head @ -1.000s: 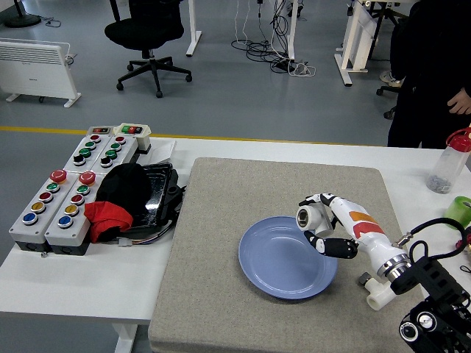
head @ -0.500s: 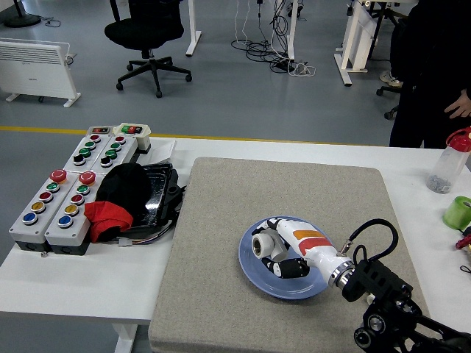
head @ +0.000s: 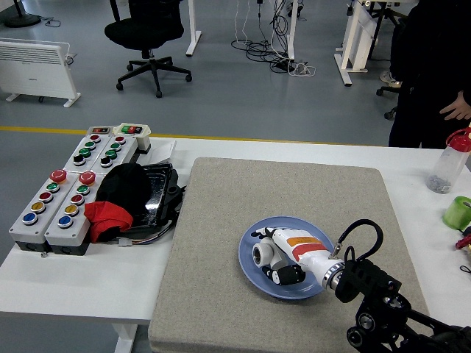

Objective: Pick pipe place plate twice

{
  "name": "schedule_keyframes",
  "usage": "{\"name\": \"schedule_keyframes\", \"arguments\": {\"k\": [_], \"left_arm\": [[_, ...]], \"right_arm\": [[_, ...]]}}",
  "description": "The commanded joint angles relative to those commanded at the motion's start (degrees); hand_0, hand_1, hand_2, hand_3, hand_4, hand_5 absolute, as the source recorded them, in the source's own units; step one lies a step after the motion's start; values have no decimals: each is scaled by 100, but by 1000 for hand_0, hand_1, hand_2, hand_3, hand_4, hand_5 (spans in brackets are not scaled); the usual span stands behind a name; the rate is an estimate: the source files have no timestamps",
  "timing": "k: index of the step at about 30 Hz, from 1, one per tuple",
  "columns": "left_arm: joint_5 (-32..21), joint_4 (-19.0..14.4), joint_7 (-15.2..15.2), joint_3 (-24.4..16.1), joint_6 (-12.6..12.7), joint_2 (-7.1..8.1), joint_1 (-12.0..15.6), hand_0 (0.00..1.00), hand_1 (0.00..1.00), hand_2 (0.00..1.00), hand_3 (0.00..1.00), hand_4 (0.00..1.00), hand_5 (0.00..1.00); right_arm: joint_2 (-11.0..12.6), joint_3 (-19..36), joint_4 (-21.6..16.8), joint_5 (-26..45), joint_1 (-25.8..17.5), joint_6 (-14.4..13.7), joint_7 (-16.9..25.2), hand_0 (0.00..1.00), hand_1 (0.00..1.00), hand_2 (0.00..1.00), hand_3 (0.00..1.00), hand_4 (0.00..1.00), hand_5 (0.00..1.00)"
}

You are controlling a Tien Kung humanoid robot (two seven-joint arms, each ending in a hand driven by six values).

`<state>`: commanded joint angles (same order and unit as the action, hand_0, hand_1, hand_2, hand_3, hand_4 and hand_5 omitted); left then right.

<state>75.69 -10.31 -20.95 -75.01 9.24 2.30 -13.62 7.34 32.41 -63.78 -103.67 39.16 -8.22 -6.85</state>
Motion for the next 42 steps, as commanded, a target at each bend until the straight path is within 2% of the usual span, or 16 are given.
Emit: {"name": "schedule_keyframes", "arguments": {"k": [1, 2, 11, 19, 25, 27, 31, 33, 42], "left_arm": [[-4, 0, 0, -1, 1, 1, 3, 725, 747, 706, 651, 398, 998], [-4, 0, 2, -1, 1, 2, 4, 726, 747, 706, 650, 398, 998], [-48, 0, 17, 17, 3, 4, -18, 726, 747, 706, 650, 398, 998], [-83, 0, 23, 38, 6, 7, -50, 727, 747, 706, 650, 398, 998], [-70, 0, 20, 28, 8, 15, -62, 727, 746, 706, 649, 396, 998], [-47, 0, 16, 6, 10, 16, -65, 726, 747, 705, 650, 398, 998], [-73, 0, 20, 14, 23, 24, -68, 726, 747, 705, 650, 398, 998], [-73, 0, 24, 16, 26, 23, -69, 727, 747, 706, 650, 398, 998], [-59, 0, 31, 37, 23, 25, -85, 725, 747, 706, 649, 396, 998]], "right_arm": [[6, 48, 10, 1, -13, 30, 5, 864, 832, 971, 998, 731, 399], [14, 89, 14, 5, -21, 64, 9, 964, 894, 998, 998, 825, 454], [71, 363, -67, 33, -78, 247, 27, 985, 925, 998, 998, 853, 480], [206, 1029, -537, -17, -276, 253, 52, 996, 932, 998, 998, 869, 490], [382, 1562, -889, -152, -463, 418, -28, 994, 932, 998, 998, 864, 493], [503, 1751, -1067, -205, -598, 638, -173, 991, 923, 998, 998, 856, 493], [838, 2042, -1520, -346, -985, 1251, -537, 991, 923, 998, 998, 856, 493], [998, 2160, -1718, -390, -1181, 1414, -622, 983, 916, 998, 998, 848, 498], [1613, 2773, -2470, -516, -2035, 1629, -691, 982, 915, 998, 998, 842, 495]]}}
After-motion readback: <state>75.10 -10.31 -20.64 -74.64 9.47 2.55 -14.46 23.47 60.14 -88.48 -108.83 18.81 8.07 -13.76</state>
